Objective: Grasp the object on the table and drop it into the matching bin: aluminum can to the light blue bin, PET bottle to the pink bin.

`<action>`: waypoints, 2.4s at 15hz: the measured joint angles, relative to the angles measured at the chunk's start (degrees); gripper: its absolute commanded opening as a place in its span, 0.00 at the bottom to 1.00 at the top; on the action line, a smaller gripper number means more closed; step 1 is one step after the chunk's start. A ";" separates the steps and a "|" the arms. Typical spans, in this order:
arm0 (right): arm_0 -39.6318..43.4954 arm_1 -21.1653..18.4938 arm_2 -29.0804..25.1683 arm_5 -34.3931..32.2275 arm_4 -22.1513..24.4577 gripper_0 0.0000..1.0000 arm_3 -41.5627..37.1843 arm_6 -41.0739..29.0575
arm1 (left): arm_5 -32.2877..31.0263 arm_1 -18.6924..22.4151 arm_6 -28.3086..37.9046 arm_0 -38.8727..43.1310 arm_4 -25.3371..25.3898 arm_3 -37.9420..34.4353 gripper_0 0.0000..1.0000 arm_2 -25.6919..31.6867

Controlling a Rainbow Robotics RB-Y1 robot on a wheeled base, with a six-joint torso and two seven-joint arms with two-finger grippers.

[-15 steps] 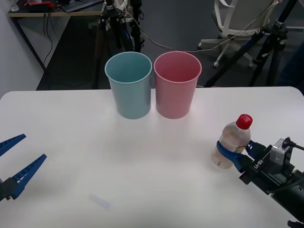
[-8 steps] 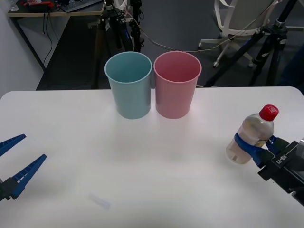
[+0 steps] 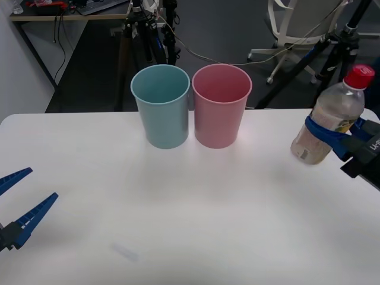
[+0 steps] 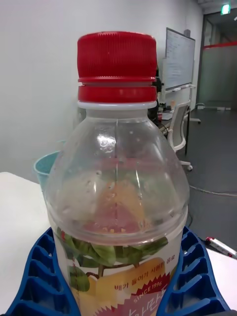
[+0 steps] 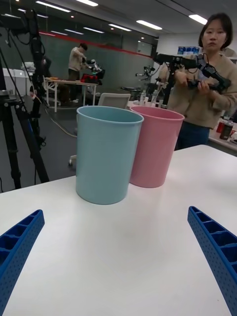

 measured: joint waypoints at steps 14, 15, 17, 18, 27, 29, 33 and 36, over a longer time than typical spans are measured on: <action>-39.24 -11.60 21.31 9.82 -16.97 0.00 8.82 -0.62 | 0.00 0.00 0.00 0.00 0.00 0.00 1.00 0.00; -43.83 -10.67 24.90 9.82 -17.28 0.00 11.60 -0.62 | 0.00 0.00 0.00 0.01 0.00 0.00 1.00 0.00; -52.14 -8.12 31.49 9.98 -17.61 0.00 17.23 -0.60 | 0.00 0.00 0.00 0.01 0.00 0.00 1.00 0.00; -55.67 -6.92 34.24 10.02 -17.82 0.00 19.68 -0.58 | 0.00 0.00 0.00 0.00 0.00 0.00 1.00 0.00; -73.28 6.60 46.42 10.09 -16.37 0.00 40.64 1.05 | 0.00 0.00 0.00 0.00 0.00 0.00 1.00 0.00; -74.27 8.35 46.97 10.06 -15.48 0.00 42.42 1.24 | 0.00 0.00 0.00 0.01 0.00 0.00 1.00 0.00; -74.42 10.67 47.00 10.08 -13.28 0.00 43.74 1.38 | 0.00 0.00 0.00 0.00 0.00 0.00 1.00 0.00; -74.64 12.73 47.00 10.08 -11.66 0.00 45.45 1.41 | 0.00 0.00 0.00 0.00 0.00 0.00 1.00 0.00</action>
